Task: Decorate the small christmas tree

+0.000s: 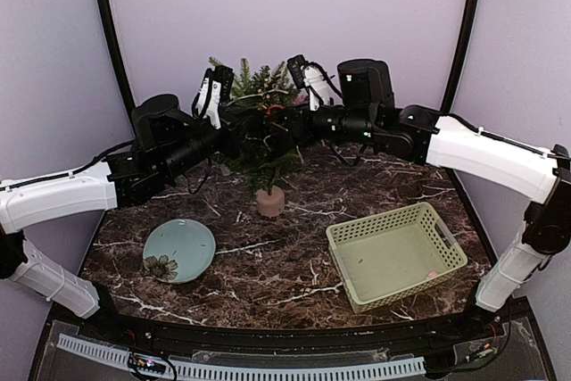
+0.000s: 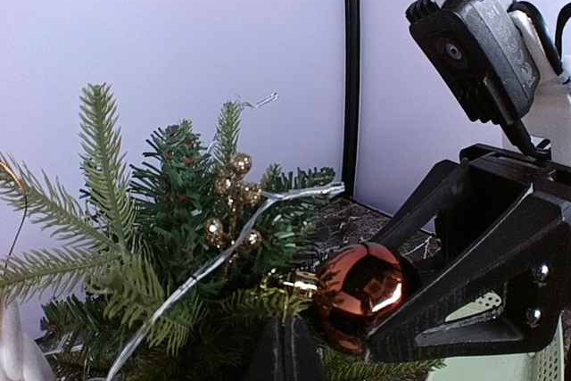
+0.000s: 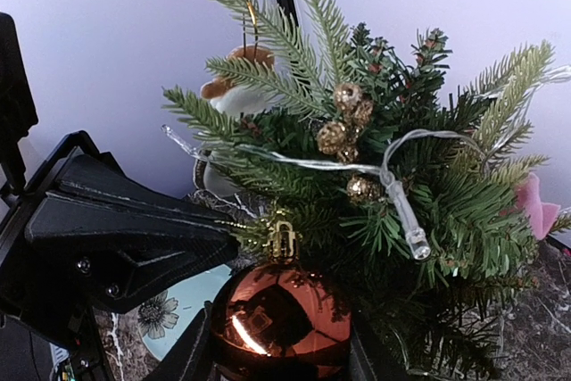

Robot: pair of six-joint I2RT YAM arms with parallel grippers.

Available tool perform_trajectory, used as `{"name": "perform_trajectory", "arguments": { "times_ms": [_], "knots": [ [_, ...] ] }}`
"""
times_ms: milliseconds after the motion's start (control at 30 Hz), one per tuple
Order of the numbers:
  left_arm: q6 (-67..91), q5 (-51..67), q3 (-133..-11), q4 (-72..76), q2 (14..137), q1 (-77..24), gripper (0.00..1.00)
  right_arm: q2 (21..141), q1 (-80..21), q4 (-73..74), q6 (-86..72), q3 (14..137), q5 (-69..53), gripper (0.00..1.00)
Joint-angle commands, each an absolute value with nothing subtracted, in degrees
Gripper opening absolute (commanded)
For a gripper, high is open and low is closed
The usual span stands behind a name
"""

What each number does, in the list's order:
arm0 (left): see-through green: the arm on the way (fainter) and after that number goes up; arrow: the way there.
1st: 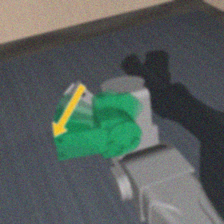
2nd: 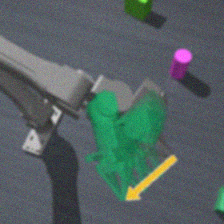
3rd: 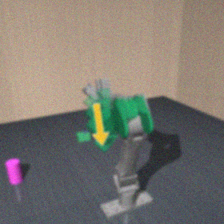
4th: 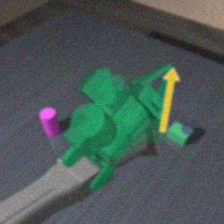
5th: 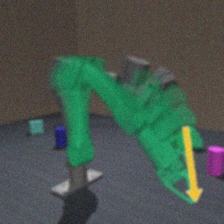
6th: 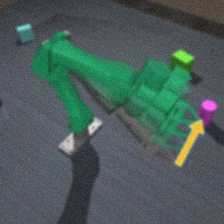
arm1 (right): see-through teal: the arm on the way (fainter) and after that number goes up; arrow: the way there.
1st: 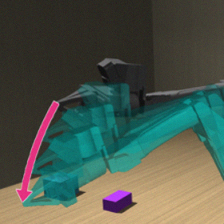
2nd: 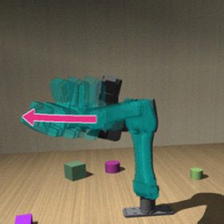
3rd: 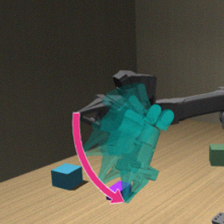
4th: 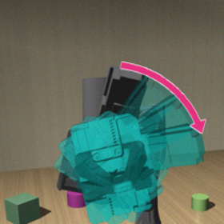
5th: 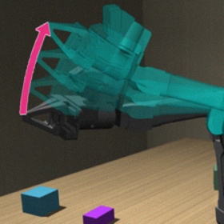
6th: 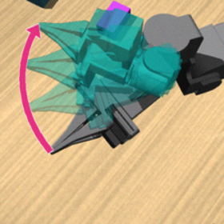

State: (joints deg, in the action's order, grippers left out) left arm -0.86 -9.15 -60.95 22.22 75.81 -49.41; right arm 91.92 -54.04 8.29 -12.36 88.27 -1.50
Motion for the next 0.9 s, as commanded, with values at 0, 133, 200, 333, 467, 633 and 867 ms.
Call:
{"name": "perform_trajectory", "arguments": {
  "times_ms": [0,133,200,333,467,633,867],
  "knots": [
    [-0.26,-9.38,-61.9,21.89,75.77,-48.82,0.0,92.23,-53.73,8.5,-11.65,90.13,-0.26,0.24],
    [1.19,-9.44,-61.65,21.74,76.23,-48.5,0.0,92.55,-53.72,8.99,-11.6,90.03,1.47,0.24],
    [1.39,-9.43,-61.52,21.6,76.41,-48.46,0.0,92.5,-53.73,8.84,-11.62,89.71,1.59,0.23],
    [1.41,-9.35,-61.37,21.37,76.98,-48.4,0.0,92.72,-53.71,8.83,-11.61,89.34,1.63,0.24],
    [1.48,-9.61,-61.14,21.38,77.18,-48.28,0.0,93.02,-53.7,8.91,-11.62,89.37,1.52,0.24],
    [1.57,-10.54,-60.93,21.76,76.81,-48.28,0.08,92.97,-53.77,9.09,-11.74,88.88,1.49,0.25],
    [1.26,-10.17,-60.41,23.09,75.7,-48.29,0.15,91.78,-53.76,8.0,-11.69,88.15,1.33,0.25]
  ]
}}
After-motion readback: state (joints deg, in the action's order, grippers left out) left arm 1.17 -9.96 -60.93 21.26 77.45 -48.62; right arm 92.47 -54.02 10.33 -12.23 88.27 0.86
